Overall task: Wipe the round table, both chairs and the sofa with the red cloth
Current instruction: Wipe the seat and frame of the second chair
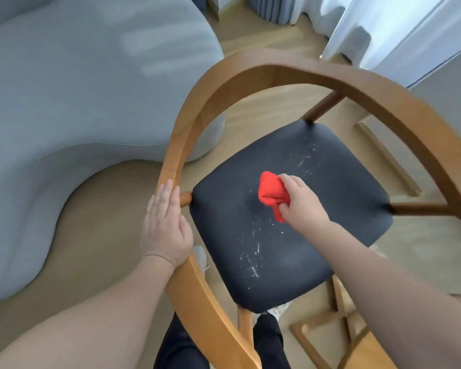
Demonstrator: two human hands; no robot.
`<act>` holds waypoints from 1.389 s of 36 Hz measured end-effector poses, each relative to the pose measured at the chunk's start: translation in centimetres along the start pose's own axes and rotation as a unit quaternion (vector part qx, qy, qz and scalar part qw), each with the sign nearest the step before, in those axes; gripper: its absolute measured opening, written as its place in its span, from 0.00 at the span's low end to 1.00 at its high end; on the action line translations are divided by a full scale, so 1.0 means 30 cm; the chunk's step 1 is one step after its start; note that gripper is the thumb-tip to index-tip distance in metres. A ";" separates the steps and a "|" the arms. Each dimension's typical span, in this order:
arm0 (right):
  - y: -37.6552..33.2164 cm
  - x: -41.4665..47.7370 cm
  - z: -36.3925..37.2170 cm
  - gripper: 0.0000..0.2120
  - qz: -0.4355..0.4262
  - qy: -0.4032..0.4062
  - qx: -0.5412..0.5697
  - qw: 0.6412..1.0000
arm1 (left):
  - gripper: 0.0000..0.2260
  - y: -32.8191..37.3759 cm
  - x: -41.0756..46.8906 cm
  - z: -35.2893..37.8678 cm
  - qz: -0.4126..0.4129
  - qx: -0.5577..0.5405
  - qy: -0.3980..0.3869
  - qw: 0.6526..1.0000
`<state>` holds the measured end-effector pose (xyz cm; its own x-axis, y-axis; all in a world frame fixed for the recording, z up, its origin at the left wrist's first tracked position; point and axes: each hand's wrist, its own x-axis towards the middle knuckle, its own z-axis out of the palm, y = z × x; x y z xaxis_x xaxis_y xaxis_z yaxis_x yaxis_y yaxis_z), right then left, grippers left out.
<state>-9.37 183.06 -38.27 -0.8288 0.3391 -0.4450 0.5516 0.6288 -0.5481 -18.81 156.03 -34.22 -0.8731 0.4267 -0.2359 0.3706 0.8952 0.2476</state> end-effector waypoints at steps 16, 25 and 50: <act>-0.219 0.310 0.496 0.27 -0.121 -0.116 -0.209 0.963 | 0.28 -0.022 0.008 0.036 -0.020 -0.029 0.025 0.999; -0.201 0.350 0.556 0.27 -0.154 -0.075 -0.259 0.951 | 0.27 -0.037 0.018 0.042 -0.005 -0.035 0.030 0.999; -0.029 0.521 0.301 0.28 -0.205 -0.058 -0.277 0.937 | 0.26 -0.037 0.014 0.036 0.060 -0.024 0.068 0.996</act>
<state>-21.94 181.50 -51.15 -0.9270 -0.0686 -0.3688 0.0287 0.9673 -0.2520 -19.23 155.36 -35.60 -0.8593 0.5061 -0.0737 0.4624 0.8304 0.3108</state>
